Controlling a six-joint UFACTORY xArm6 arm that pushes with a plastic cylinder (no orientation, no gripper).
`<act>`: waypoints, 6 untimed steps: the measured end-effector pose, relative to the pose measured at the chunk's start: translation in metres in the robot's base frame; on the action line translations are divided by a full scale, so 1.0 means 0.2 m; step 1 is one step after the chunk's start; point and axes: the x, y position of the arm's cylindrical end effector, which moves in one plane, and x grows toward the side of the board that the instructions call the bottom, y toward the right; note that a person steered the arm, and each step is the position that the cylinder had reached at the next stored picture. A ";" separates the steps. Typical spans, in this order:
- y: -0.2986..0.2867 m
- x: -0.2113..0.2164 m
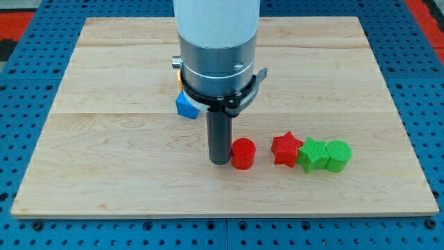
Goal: Push the red circle along with a group of blocks towards the right
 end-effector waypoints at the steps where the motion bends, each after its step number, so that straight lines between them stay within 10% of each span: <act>1: 0.01 0.00; 6: 0.34 -0.04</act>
